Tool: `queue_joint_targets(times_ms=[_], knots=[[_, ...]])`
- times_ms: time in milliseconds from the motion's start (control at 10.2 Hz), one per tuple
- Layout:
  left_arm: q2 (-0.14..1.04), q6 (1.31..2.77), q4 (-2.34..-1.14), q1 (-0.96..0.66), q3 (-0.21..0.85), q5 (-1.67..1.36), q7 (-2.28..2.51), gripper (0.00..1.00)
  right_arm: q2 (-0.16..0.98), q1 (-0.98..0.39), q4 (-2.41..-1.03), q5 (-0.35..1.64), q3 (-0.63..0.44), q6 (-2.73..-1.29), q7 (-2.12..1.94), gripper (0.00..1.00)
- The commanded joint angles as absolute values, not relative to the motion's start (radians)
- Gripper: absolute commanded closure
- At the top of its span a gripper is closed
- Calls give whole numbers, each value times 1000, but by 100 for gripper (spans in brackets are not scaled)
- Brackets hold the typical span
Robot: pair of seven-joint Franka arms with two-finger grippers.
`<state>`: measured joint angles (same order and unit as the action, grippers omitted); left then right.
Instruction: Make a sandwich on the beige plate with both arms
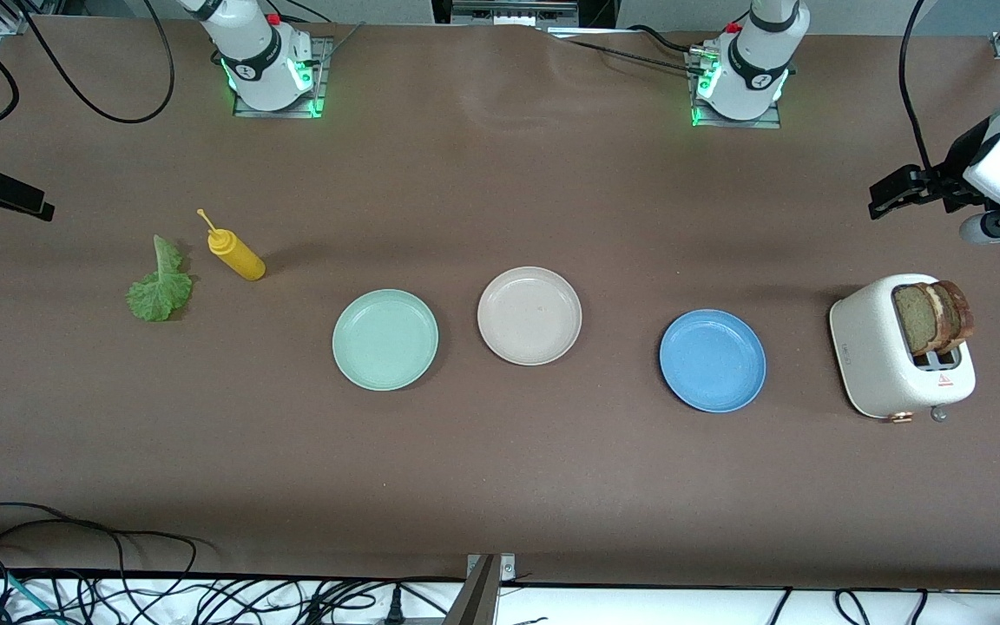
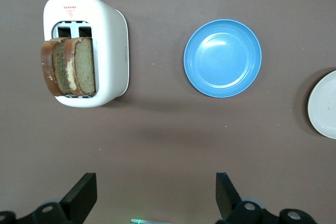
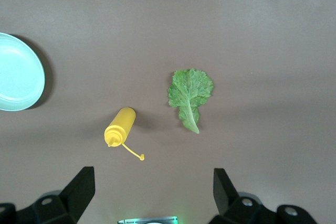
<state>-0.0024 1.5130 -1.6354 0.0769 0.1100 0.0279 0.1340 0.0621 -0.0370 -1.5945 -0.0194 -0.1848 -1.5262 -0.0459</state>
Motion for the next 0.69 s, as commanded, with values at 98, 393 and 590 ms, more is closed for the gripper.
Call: queue_joint_targets(times_ms=[98, 393, 590], knots=[[49, 1502, -1612, 92, 104, 17, 115, 0, 63, -31, -1588, -23, -183, -1514, -55, 0], [122, 1502, -1612, 236, 100, 15, 88, 0, 63, -31, -1588, -23, -183, -1514, -55, 0], [161, 1514, -1600, 308, 100, 15, -15, 0, 63, -31, -1588, -23, -183, -1514, -55, 0]])
